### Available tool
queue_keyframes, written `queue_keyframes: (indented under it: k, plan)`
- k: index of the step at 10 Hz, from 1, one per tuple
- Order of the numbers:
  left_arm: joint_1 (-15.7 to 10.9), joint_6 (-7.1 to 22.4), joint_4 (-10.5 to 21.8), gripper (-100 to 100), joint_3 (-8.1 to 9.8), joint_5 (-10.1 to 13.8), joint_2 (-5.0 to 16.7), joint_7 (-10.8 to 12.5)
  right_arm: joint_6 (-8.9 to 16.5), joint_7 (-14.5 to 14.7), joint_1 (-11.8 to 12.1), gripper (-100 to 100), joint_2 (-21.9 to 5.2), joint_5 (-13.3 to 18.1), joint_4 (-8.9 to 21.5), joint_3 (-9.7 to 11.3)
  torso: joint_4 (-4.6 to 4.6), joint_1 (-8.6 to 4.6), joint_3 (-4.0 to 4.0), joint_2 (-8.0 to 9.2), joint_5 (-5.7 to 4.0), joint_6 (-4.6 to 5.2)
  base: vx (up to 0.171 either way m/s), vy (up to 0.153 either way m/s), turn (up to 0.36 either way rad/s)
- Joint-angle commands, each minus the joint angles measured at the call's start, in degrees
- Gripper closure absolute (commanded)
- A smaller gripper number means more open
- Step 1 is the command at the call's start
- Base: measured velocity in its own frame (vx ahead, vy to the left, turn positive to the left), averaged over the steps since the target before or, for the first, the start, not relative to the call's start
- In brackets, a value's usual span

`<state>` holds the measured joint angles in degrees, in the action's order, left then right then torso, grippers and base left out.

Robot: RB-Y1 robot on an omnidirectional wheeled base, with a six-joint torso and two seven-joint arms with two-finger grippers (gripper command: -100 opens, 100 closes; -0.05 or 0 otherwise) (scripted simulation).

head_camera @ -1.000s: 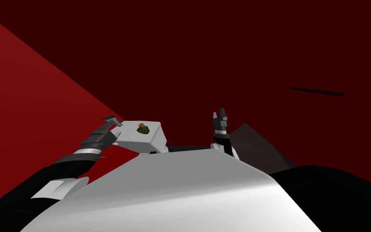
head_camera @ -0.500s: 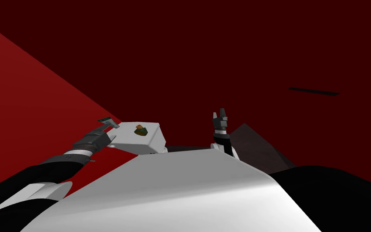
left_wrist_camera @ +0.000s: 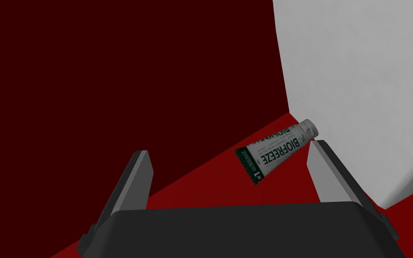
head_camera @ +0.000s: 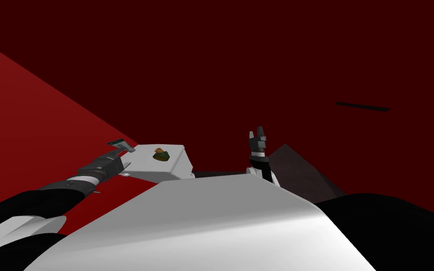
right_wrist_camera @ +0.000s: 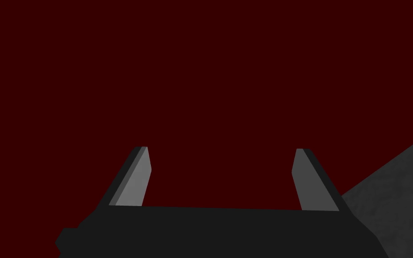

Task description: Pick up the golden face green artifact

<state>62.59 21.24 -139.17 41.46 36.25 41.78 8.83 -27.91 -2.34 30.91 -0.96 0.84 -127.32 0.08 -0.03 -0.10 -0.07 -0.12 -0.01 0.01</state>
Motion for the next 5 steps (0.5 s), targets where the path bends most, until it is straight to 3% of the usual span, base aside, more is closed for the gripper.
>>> queue_keyframes:
  k: [1,2,3,4,5]
  plan:
    - [-0.08,1.58,-0.23,-100,0.41,0.22,0.31,0.21,0.0,0.0,0.0,0,0.0,0.0,0.0,0.0,0.0,0.0,0.0,0.0,0.0,0.0,0.009,-0.008,0.004]
    - [1.26,3.83,-0.33,-100,2.34,2.04,2.09,0.59,0.0,0.0,0.0,0,0.0,0.0,0.0,0.0,0.01,0.03,0.03,0.06,0.01,0.0,0.018,-0.02,-0.055]
    - [1.26,4.62,-0.33,-100,2.34,2.04,2.09,0.59,0.0,0.0,0.0,0,0.0,0.0,0.0,0.0,0.01,0.01,0.03,0.04,0.0,0.01,0.022,-0.021,-0.029]
    - [2.54,6.66,-0.39,-100,4.18,3.8,3.82,0.91,0.0,0.0,0.0,0,0.0,0.0,0.0,0.0,0.01,0.0,0.02,0.04,0.0,-0.01,0.032,-0.029,-0.052]
    - [2.54,7.62,-0.39,-100,4.18,3.8,3.82,0.91,0.0,0.0,0.0,0,0.0,0.0,0.0,0.0,0.0,-0.03,0.0,0.0,-0.01,0.01,0.03,-0.024,-0.026]
